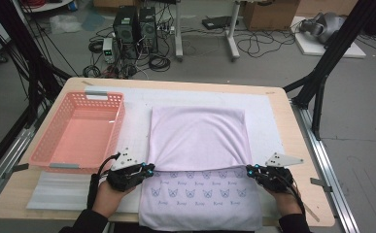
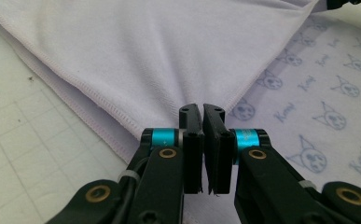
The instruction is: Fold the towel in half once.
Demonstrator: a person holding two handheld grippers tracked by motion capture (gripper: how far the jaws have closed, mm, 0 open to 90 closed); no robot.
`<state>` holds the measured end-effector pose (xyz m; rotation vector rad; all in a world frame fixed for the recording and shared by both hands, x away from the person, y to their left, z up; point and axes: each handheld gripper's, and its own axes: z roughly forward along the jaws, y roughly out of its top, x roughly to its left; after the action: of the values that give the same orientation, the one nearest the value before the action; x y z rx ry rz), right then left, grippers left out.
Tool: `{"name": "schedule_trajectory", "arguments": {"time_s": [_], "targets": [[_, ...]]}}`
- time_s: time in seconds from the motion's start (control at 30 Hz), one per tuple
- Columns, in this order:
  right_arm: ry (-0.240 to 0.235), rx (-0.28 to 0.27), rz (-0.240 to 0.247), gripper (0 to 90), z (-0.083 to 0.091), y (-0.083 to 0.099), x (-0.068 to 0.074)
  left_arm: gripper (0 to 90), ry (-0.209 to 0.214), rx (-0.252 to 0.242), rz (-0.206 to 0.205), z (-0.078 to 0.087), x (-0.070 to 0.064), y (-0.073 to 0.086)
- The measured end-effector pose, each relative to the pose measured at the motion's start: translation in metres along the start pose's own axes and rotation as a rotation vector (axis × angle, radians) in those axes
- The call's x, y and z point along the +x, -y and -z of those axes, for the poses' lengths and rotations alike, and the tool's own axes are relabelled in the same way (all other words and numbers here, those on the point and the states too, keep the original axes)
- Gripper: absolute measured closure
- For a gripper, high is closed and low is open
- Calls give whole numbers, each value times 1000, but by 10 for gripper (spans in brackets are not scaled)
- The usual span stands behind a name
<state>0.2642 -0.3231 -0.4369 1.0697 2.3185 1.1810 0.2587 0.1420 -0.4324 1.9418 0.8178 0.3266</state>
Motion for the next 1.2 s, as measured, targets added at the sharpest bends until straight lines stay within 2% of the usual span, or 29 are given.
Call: {"name": "schedule_trajectory", "arguments": {"time_s": [0.23, 0.57, 0.9, 1.2], "targets": [[6, -16, 12, 866, 13, 6, 14, 858, 22, -31, 18, 13, -13, 4], [8, -34, 3, 865, 28, 16, 29, 858, 39, -54, 32, 27, -30, 12], [-4, -47, 2, 865, 35, 16, 35, 858, 65, -62, 43, 33, -36, 15], [-30, -38, 11, 865, 36, 13, 39, 858, 64, -55, 54, 37, -35, 18]]}}
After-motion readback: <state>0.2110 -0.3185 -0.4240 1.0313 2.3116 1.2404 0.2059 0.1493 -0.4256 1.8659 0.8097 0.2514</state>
